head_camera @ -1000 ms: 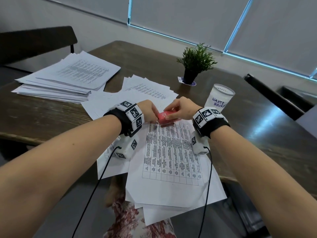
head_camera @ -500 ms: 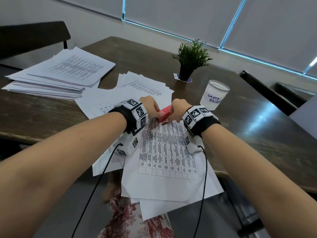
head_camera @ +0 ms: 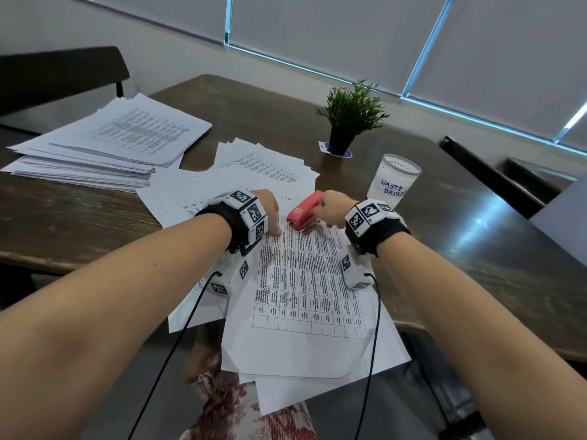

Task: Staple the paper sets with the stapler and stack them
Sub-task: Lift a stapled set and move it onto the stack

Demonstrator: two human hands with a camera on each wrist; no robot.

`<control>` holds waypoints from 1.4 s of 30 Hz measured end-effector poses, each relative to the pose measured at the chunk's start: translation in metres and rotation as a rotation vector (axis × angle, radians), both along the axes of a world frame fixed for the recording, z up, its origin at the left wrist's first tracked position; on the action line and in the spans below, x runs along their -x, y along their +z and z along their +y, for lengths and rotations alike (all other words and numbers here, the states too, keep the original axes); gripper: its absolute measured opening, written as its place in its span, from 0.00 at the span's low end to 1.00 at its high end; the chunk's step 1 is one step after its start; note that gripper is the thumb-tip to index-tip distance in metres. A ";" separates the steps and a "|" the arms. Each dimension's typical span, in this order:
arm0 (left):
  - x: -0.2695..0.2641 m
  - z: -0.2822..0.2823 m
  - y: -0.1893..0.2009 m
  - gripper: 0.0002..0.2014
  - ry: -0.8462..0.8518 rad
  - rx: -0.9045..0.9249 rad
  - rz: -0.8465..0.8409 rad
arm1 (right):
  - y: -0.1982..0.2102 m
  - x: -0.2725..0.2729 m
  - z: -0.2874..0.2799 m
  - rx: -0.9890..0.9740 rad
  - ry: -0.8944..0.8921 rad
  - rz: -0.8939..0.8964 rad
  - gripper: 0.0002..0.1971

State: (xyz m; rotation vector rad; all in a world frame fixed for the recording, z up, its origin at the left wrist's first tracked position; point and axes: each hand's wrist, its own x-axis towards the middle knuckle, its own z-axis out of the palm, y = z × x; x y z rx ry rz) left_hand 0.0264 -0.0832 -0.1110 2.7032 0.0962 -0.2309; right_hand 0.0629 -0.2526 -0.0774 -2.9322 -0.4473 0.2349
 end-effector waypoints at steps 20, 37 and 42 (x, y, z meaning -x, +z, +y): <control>-0.011 0.003 -0.007 0.24 0.017 -0.061 -0.011 | 0.049 -0.078 -0.081 -0.288 -0.381 -0.534 0.11; -0.022 0.015 0.015 0.45 -0.004 -0.081 0.174 | 0.028 -0.106 -0.116 -0.317 -0.331 -0.649 0.12; -0.029 0.025 0.037 0.28 -0.086 -0.082 0.285 | 0.080 -0.126 -0.116 -0.218 -0.290 -0.573 0.11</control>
